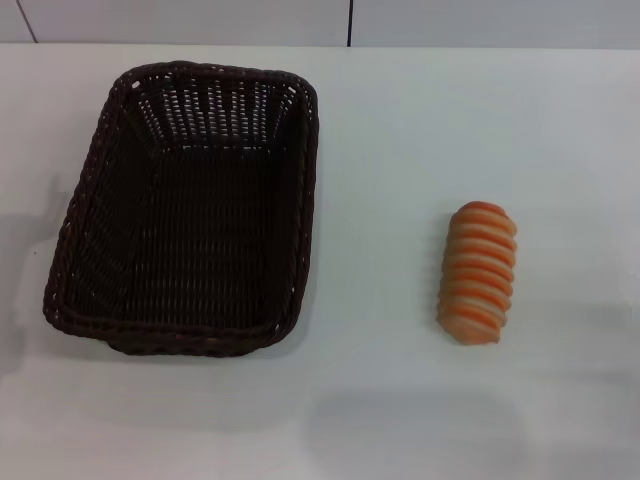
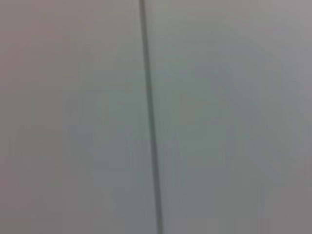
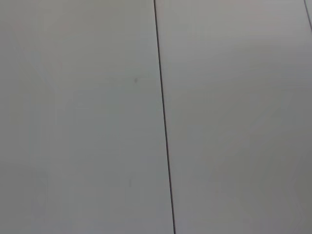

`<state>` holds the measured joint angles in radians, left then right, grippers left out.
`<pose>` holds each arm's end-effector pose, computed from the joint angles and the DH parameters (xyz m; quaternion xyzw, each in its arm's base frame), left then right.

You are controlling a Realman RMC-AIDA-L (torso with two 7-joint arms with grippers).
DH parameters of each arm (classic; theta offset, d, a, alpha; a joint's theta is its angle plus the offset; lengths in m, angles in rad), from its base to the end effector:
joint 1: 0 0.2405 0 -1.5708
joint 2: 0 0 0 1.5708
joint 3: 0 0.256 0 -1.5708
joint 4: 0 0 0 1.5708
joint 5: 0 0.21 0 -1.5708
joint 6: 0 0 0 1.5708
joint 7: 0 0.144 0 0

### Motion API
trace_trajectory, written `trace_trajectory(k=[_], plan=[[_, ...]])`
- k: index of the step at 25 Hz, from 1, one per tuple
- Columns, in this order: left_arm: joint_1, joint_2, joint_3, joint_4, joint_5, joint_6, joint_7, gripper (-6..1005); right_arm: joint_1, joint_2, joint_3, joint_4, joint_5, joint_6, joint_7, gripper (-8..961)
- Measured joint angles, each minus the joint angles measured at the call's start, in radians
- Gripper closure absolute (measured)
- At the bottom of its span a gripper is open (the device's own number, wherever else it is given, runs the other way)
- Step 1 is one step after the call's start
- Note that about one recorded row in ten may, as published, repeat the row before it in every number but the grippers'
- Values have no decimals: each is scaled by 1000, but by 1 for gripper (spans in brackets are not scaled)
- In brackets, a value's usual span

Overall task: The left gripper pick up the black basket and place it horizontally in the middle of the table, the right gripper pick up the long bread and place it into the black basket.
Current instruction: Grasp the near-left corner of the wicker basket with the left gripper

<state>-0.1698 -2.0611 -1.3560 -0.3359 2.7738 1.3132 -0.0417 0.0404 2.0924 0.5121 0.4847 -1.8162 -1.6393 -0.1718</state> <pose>-0.3549 0.2739 0.0352 -0.6319 -0.1595 -0.2960 0.6983 0.3339 0.1960 -0.0018 -0.5249 0.2114 0.3334 0.7541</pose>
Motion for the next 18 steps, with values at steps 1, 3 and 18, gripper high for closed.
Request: trace_trajectory(k=[1, 3, 18], plan=[[3, 3, 10, -21, 0, -8, 2, 214, 0, 0, 0, 0, 0, 0, 0, 113], [15, 6, 15, -81, 0, -39, 23, 214, 2, 0, -3, 0, 0, 1, 0, 113], [219, 119, -26, -1065, 114, -1046, 64, 215, 16, 0, -12, 0, 0, 29, 0, 114]])
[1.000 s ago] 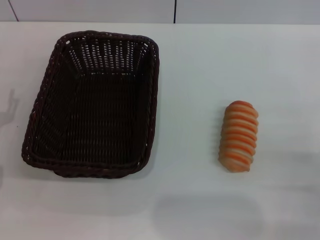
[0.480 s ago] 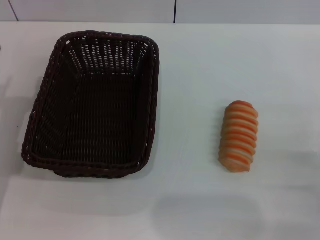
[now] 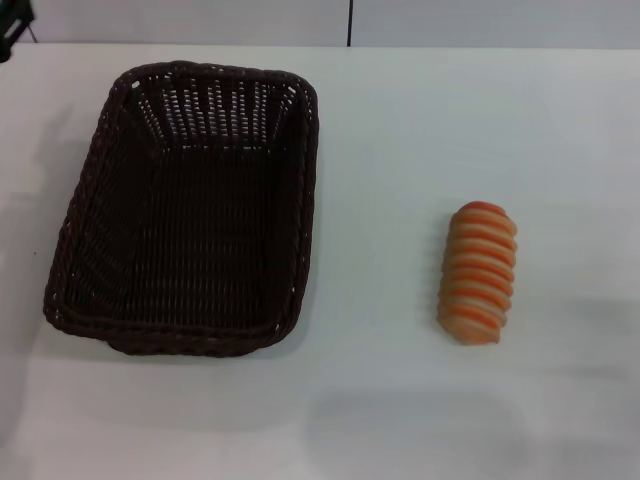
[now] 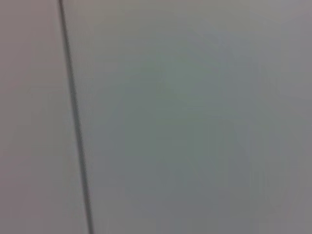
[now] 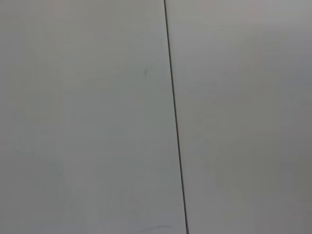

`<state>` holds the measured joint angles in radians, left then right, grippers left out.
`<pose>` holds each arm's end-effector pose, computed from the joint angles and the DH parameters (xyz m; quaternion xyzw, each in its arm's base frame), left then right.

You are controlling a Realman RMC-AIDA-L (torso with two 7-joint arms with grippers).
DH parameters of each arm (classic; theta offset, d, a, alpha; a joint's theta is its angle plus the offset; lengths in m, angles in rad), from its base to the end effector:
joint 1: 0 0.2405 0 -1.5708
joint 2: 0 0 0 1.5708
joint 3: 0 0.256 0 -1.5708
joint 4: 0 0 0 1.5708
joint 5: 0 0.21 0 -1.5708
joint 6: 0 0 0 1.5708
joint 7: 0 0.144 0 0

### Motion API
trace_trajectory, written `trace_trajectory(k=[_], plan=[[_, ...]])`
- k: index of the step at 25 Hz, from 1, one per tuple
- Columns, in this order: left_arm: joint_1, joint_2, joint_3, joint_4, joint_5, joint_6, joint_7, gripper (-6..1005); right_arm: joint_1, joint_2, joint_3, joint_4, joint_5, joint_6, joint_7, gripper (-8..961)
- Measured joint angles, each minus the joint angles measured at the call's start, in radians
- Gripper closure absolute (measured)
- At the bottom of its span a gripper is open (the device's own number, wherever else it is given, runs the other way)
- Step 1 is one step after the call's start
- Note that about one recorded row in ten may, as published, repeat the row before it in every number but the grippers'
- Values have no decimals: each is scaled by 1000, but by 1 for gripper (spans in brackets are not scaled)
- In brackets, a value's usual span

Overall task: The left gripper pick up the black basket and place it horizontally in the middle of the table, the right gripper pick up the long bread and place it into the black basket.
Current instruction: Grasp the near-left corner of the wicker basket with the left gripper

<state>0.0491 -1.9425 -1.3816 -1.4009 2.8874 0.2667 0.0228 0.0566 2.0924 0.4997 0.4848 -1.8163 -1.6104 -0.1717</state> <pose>-0.2559 0.3335 0.0866 -0.7094 -0.1936 -0.2289 0.6379 0.3318 0.2020 -0.0070 -0.5380 0.2169 0.3335 0.7431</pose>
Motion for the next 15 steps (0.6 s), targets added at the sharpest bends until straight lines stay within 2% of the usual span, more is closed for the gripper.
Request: trace_trajectory(k=[1, 3, 5, 6, 7, 9, 10, 11, 12, 13, 15], plan=[[0, 18, 4, -54, 0, -84, -19, 215, 0, 0, 0, 0, 0, 0, 0, 114], [2, 40, 7, -164, 0, -233, -26, 216, 3, 0, 0, 0, 0, 1, 0, 114], [4, 42, 2, -250, -1, -351, -14, 216, 5, 0, 0, 0, 0, 3, 0, 114], [2, 36, -11, -311, -3, -468, -2, 216, 6, 0, 0, 0, 0, 4, 0, 114], [-1, 31, -21, -346, -4, -528, 4, 216, 7, 0, 0, 0, 0, 7, 0, 114], [-1, 31, -21, -346, -4, -528, 4, 216, 8, 0, 0, 0, 0, 13, 0, 114], [-47, -17, -91, -477, -11, -854, 68, 216, 8, 0, 1, 0, 0, 15, 0, 114], [-47, -17, -91, -477, -11, -854, 68, 216, 9, 0, 1, -1, 0, 17, 0, 114], [-94, -63, -153, -525, -16, -1046, 127, 216, 9, 0, 1, -1, 0, 21, 0, 114], [-129, -95, -199, -548, -17, -1185, 176, 216, 10, -1, 2, -1, 0, 24, 0, 114], [-129, -95, -199, -548, -17, -1185, 176, 216, 12, -1, 2, -2, 0, 34, 0, 114]])
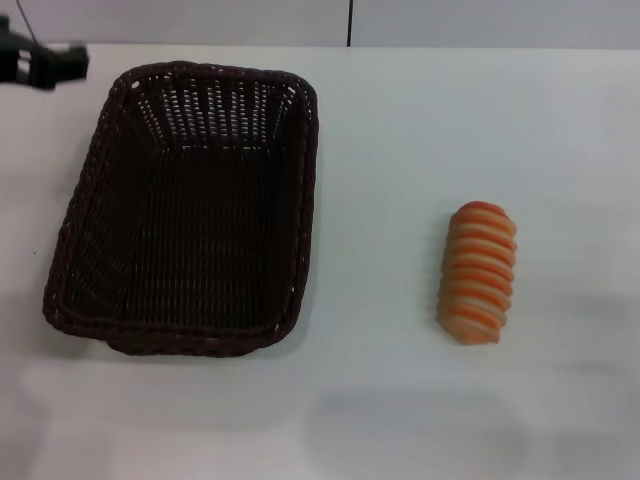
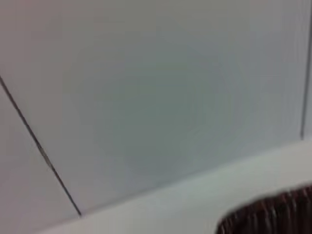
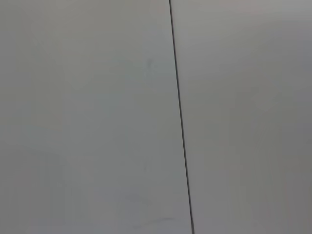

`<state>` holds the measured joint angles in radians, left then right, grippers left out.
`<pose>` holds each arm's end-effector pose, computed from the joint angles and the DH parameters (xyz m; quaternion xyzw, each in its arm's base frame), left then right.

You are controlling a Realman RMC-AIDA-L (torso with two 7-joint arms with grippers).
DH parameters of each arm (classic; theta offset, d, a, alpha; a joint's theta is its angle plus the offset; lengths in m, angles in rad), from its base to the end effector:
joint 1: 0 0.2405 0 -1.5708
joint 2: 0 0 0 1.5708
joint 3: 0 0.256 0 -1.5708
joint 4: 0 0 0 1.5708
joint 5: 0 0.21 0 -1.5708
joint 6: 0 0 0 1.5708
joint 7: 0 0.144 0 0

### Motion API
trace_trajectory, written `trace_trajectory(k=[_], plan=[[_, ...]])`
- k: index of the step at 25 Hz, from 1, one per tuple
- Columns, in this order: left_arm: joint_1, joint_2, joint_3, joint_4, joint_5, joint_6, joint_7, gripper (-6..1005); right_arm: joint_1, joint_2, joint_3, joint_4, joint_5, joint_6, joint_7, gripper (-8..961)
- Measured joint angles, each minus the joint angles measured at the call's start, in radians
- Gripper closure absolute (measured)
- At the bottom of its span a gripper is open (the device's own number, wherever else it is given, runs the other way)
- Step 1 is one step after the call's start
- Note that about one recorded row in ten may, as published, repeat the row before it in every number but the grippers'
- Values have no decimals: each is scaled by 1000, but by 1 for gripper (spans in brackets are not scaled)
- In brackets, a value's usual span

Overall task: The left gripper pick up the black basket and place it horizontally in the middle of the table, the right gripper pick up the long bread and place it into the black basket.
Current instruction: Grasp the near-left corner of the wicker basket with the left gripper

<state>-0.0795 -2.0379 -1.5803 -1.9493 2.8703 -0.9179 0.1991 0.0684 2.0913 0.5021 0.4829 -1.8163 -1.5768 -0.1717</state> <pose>-0.1835 0.3330 0.1039 -0.7839 -0.2940 -0.0302 0.5460 0.3329 0.2073 -0.0099 -0.5464 0.2243 0.3283 0.7371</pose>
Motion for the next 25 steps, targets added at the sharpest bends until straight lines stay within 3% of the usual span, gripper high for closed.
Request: trace_trajectory(k=[1, 3, 13, 25], plan=[[-89, -29, -78, -9, 1, -213, 59, 216, 0, 0, 0, 0, 0, 0, 0, 114], [-136, -25, -85, 27, 3, -283, 50, 217, 1, 0, 0, -2, 0, 4, 0, 114], [-212, -24, -88, 206, 9, -365, 54, 231, -1, -1, -2, -2, 0, 4, 1, 114], [-251, -24, -81, 314, 12, -372, 62, 318, 1, -1, -2, 0, 0, 6, 2, 115]])
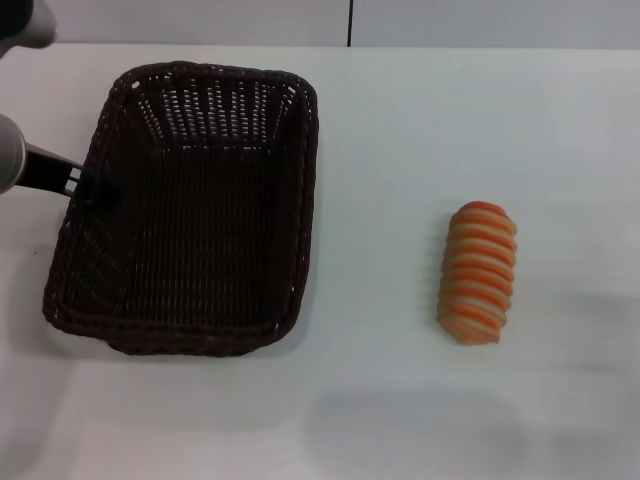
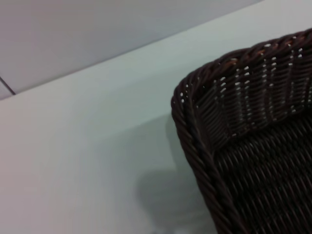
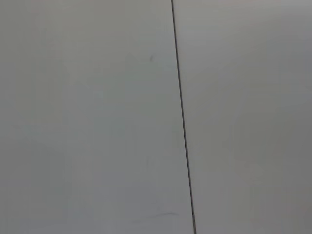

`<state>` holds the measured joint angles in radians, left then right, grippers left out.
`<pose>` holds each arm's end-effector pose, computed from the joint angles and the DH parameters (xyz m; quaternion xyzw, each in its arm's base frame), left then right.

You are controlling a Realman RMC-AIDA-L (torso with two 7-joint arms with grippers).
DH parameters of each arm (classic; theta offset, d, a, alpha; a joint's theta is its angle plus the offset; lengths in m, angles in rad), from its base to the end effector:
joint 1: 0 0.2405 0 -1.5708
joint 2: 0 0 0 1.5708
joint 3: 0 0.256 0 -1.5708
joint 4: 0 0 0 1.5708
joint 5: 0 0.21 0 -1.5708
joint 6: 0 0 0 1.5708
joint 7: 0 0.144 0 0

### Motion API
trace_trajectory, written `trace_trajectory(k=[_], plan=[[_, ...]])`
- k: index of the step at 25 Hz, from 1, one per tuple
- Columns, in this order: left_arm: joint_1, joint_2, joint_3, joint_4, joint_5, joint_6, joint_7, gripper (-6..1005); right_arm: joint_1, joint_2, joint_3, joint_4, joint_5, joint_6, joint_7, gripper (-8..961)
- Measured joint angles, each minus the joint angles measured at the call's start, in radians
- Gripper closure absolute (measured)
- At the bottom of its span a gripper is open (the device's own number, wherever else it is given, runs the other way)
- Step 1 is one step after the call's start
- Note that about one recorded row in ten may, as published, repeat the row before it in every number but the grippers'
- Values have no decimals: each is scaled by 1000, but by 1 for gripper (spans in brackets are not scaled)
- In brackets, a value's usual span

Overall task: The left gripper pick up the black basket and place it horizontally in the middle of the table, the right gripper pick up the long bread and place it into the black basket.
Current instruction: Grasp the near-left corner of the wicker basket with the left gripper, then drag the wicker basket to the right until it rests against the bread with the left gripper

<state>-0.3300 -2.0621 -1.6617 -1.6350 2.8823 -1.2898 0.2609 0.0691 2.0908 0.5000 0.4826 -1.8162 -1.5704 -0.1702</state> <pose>-0.2219 0.3510 0.0538 -0.8119 -0.3872 0.1390 0.4142 0.3333 0.2077 -0.0108 -0.5487 0.2264 0.3274 0.7352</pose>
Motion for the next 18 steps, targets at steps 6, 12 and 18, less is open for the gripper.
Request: trace_trajectory(k=[6, 12, 18], plan=[[-22, -1, 6, 29, 0, -13, 18, 362, 1, 0, 0, 1, 0, 0, 0, 115], [-17, -2, 8, 17, 0, -10, 41, 578, 1, 0, 0, -3, 0, 0, 0, 115], [0, -2, 17, -26, -5, -3, 72, 681, 1, 0, 0, -4, 0, 0, 0, 115]])
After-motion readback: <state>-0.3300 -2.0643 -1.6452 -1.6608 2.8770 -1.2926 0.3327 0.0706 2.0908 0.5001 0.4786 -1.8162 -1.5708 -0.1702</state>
